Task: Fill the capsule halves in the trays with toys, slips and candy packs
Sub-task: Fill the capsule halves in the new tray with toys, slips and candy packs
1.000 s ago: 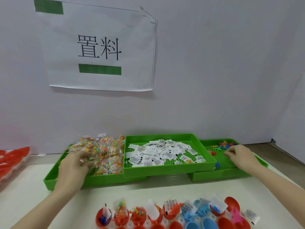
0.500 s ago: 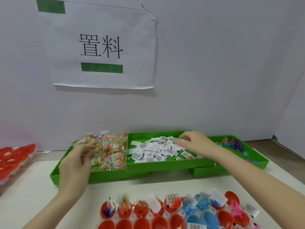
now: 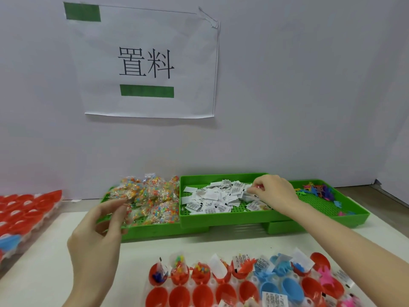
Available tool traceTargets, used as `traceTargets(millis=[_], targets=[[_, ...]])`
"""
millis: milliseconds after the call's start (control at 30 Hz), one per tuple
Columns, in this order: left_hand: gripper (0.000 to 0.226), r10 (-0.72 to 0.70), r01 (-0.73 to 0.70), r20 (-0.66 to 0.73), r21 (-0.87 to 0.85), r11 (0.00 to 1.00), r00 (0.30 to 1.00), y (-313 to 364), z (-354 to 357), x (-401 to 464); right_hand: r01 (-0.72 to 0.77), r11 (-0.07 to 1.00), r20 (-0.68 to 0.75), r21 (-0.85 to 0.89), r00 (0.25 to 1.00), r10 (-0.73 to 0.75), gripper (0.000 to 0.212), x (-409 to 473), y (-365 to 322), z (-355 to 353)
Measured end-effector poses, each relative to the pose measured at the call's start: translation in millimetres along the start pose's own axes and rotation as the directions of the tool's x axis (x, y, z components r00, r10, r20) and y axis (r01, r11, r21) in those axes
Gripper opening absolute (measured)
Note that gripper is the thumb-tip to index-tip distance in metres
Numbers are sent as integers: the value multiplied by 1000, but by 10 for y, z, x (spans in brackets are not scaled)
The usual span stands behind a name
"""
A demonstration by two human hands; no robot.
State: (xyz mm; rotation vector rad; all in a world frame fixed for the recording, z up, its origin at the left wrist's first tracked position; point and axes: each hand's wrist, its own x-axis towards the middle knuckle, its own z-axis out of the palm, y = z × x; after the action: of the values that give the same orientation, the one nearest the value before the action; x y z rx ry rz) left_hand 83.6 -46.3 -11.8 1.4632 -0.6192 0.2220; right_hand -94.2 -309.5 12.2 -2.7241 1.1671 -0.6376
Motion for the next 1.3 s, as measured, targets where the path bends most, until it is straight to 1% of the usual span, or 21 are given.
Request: traceTargets(millis=[67,167,200,233,300,333,367,433,500,533,567,633,700,733,800,1000,1067,1133,1200,1233,1300], targets=[[27,-5,5,5,-44,999,1000,27,-5,-18,-8,999,-43,47,999,10,27,25,10,1],[25,-16,17,20,-70,997,1000,67,-17,-44,-82,983,-131,164,986,104,26,27,12,-8],[24,-21,23,28,-70,997,999,84,-20,-51,-107,980,-160,166,978,134,28,20,12,-14],[23,-24,27,43,-65,998,999,100,-22,-58,-121,985,-179,127,973,143,30,14,14,-28],[22,-34,39,94,-55,998,995,159,-6,-84,-123,990,-215,63,968,134,30,-11,7,-86],[23,-42,50,124,-60,997,991,209,8,-111,-124,989,-231,86,963,141,30,-28,-11,-135],[23,-52,63,159,-66,996,986,273,27,-144,-123,981,-231,150,960,155,31,-59,-45,-202],[22,-83,107,247,-86,991,966,436,81,-246,-81,931,-185,356,970,155,34,-190,-139,-359],[16,-130,187,375,-120,975,918,645,152,-385,0,833,-95,553,994,63,34,-451,-285,-545],[16,-157,238,451,-129,963,879,773,190,-464,38,788,-57,614,998,-4,31,-618,-353,-632],[23,-175,283,525,-133,950,833,895,227,-543,72,755,-31,652,997,-68,30,-799,-411,-712],[31,-189,357,662,-126,926,725,1117,287,-722,124,711,-11,692,987,-161,32,-1173,-480,-850],[24,-160,359,763,-100,928,626,1299,324,-911,152,700,-14,698,980,-199,30,-1500,-482,-958],[19,-142,349,789,-96,932,597,1366,335,-997,166,712,-26,682,979,-204,26,-1634,-455,-1001],[8,-119,336,814,-98,937,568,1447,354,-1150,192,762,-63,619,979,-196,24,-1868,-377,-1066],[15,-57,315,888,-101,944,456,1600,407,-1572,170,826,-97,537,985,-140,18,-2447,-183,-1169],[17,-47,304,893,-102,947,447,1632,434,-1697,176,833,-139,524,983,-120,17,-2613,-149,-1213],[21,-37,285,889,-106,953,455,1645,468,-1799,185,859,-158,477,980,-123,16,-2760,-133,-1253],[24,-39,265,884,-97,959,466,1655,507,-1901,132,855,-144,502,987,-68,16,-2819,-46,-1244],[26,-40,244,880,-87,966,474,1652,533,-1943,47,811,-86,583,996,4,14,-2826,17,-1227],[27,-48,218,877,-66,974,478,1643,583,-2004,-179,665,102,726,983,152,14,-2836,151,-1192]])
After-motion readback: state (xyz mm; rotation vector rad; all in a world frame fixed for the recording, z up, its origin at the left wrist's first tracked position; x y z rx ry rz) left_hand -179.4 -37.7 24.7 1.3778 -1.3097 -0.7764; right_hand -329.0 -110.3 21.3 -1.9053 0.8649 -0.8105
